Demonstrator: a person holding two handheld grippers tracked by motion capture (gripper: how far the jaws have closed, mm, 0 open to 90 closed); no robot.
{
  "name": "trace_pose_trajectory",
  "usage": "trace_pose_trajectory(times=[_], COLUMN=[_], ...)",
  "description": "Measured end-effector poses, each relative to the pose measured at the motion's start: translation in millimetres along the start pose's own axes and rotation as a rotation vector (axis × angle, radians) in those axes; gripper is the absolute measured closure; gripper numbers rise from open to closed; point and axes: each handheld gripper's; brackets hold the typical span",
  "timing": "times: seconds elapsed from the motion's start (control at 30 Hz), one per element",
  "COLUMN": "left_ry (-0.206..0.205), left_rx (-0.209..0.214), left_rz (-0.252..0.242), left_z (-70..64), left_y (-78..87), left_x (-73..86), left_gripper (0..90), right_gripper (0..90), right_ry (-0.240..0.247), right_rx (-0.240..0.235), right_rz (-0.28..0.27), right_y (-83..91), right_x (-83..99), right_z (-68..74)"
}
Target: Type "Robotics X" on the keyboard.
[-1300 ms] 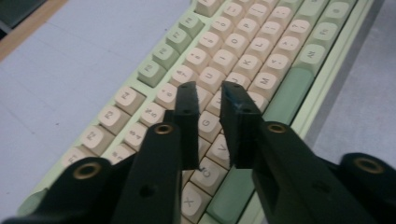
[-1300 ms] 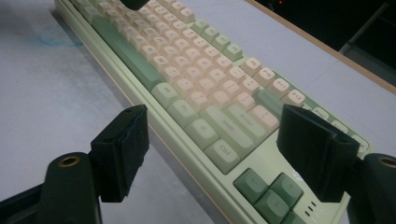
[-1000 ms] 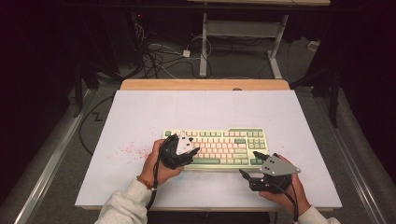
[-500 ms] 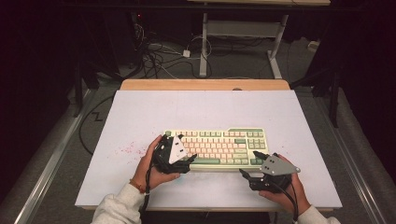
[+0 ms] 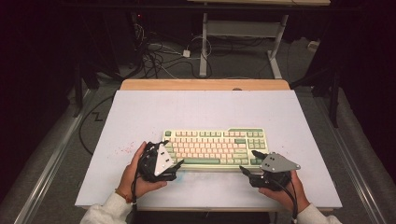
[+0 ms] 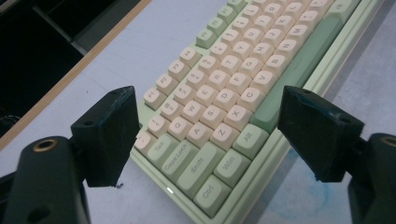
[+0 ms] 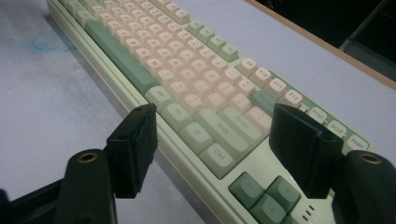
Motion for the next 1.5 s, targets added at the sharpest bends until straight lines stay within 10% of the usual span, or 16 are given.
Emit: trace_pose_trajectory(times=[0.53, 0.83, 1.5], left_ry=[0.053, 0.121, 0.108], left_rx=[0.000, 0.024, 0.036], left_rz=[0.041, 0.065, 0.080], left_z=[4.4, 5.8, 5.6], left_y=[22.9, 27.6, 27.1], left_x=[40.8, 56.2, 58.0], left_gripper=[22.7, 20.6, 20.5], right_gripper=[89.3, 90.0, 90.0], right_ry=[-0.012, -0.021, -0.028], right_rx=[-0.115, -0.119, -0.099], right_rz=[0.033, 0.094, 0.203], right_y=[-22.6, -57.2, -111.4], right_x=[-19.9, -39.2, -56.6], right_z=[-12.9, -19.6, -25.9])
Point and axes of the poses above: each handheld gripper's, and its own axes: y roughly backward along the jaws, x roughly out of its underside, z roughly to its left, and after that the axes turned 7 degrees about -x, right-handed
